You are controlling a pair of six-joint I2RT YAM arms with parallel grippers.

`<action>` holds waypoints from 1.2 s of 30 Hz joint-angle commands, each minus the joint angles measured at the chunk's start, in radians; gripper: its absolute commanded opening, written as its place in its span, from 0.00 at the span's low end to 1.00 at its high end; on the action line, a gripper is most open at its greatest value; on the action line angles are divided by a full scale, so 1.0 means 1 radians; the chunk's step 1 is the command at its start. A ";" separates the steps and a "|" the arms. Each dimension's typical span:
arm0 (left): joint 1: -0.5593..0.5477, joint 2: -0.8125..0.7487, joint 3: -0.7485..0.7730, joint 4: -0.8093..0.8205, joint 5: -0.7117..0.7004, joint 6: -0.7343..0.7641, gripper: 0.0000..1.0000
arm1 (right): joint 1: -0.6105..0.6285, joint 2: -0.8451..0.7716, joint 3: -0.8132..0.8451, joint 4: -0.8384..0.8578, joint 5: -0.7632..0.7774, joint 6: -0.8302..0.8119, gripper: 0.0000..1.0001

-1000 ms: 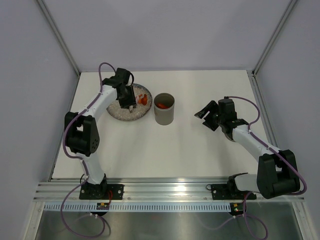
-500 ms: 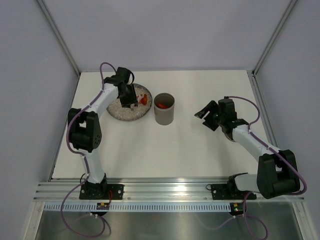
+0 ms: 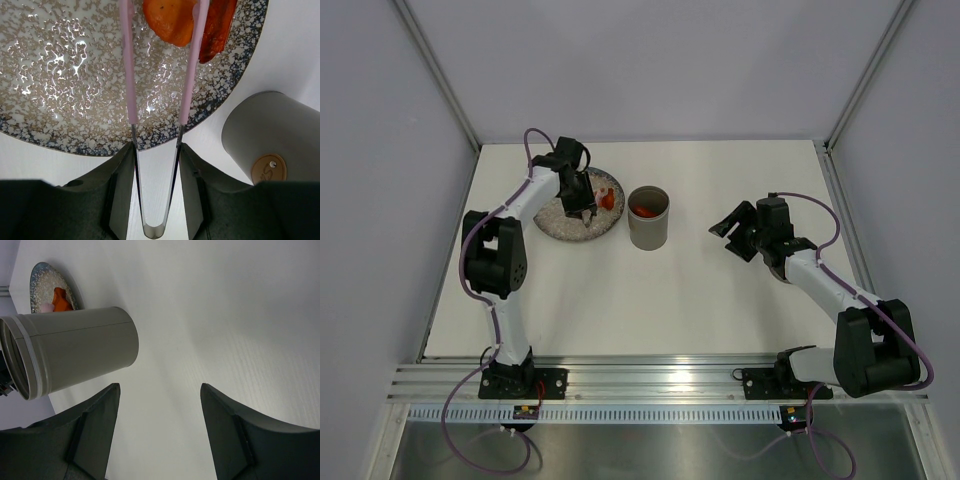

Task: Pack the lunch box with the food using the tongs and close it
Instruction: Pick up the fake food from the plate.

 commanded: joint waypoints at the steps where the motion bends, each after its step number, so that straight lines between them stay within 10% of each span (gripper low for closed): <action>1: 0.013 0.003 0.049 0.036 0.020 -0.014 0.39 | 0.004 0.000 0.010 0.018 -0.003 -0.006 0.74; 36: 0.055 -0.072 -0.060 0.010 -0.040 0.059 0.43 | 0.003 0.015 0.004 0.043 -0.018 0.005 0.73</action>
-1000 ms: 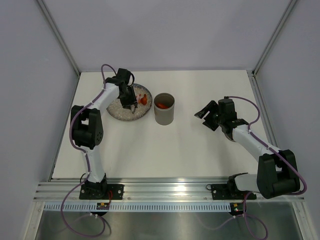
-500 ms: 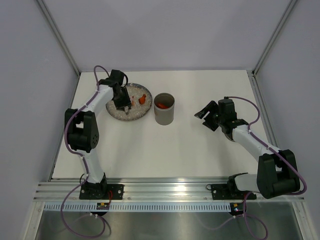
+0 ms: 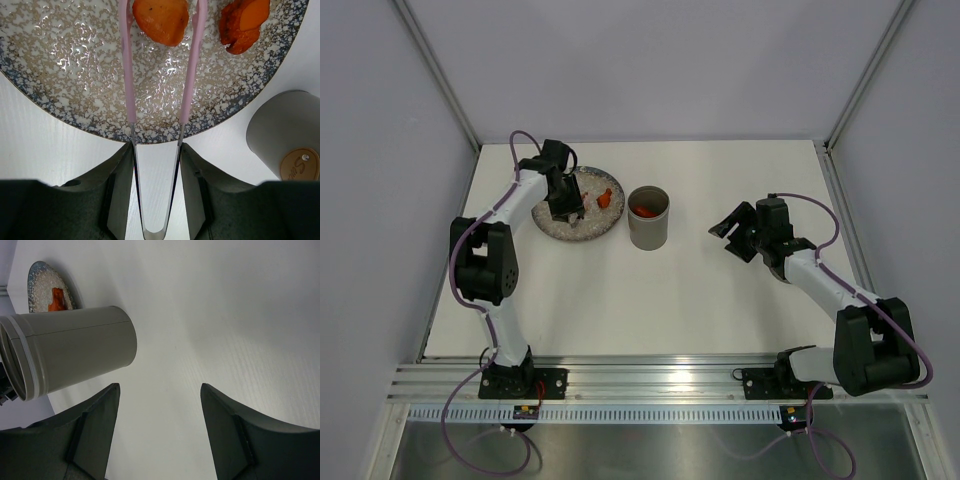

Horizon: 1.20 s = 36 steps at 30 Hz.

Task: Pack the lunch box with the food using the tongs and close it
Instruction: Pick up the fake food from the plate.

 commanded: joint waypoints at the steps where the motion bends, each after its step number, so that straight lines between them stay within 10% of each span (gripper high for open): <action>1: -0.001 0.008 0.018 0.013 -0.018 0.024 0.43 | 0.003 0.011 0.010 0.038 -0.014 0.003 0.74; 19: -0.050 0.068 0.095 -0.055 -0.150 0.094 0.42 | 0.004 0.033 0.016 0.047 -0.022 0.009 0.73; 36: -0.052 -0.070 0.076 -0.043 -0.111 0.086 0.00 | 0.003 0.016 0.006 0.043 -0.016 0.007 0.74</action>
